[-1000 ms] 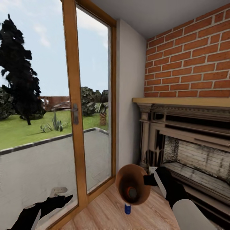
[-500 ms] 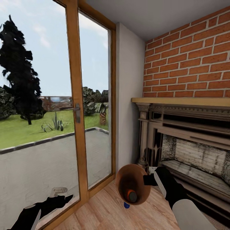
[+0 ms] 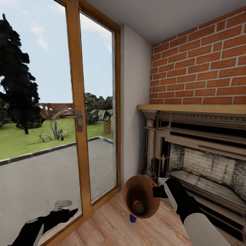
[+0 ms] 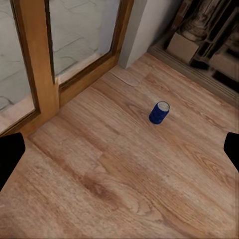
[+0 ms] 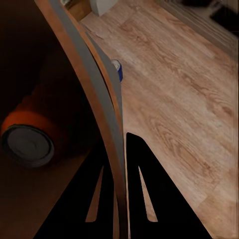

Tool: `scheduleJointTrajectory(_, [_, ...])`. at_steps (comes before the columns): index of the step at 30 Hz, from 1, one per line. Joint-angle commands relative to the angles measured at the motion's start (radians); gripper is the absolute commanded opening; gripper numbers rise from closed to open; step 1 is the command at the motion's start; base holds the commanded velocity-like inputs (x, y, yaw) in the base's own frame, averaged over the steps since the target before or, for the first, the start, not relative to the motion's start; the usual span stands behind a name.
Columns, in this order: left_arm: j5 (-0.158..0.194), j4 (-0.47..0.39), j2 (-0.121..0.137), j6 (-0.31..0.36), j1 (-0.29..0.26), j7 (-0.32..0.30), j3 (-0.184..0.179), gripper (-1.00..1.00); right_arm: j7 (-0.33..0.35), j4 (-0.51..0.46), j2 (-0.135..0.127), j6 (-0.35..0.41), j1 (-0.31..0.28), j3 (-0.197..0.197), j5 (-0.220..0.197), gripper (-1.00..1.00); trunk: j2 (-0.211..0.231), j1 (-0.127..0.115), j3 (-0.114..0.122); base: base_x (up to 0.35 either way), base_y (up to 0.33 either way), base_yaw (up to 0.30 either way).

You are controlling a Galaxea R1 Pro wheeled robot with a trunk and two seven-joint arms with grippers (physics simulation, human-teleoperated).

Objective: Put the three can of soda from the living room inside the tash can in the kitchen.

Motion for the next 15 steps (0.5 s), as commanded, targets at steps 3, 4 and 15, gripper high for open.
scheduleJointTrajectory(3, [0.000,0.000,0.000,-0.001,0.000,0.000,0.000,1.00,0.005,-0.001,-0.001,-0.001,-0.001,-0.002,-0.023,-1.00,0.000,0.000,0.002,0.000,0.000,-0.219])
scheduleJointTrajectory(4, [0.000,0.000,0.000,-0.001,0.000,0.000,0.000,1.00,0.005,-0.001,-0.001,-0.002,-0.001,-0.004,-0.024,-1.00,0.000,0.000,0.003,0.000,0.000,-0.226])
scheduleJointTrajectory(15, [-0.001,0.000,0.000,0.000,-0.001,-0.001,0.000,1.00,0.009,-0.001,0.000,-0.002,-0.001,-0.075,-0.024,-1.00,0.000,0.000,0.012,-0.039,0.000,-0.229])
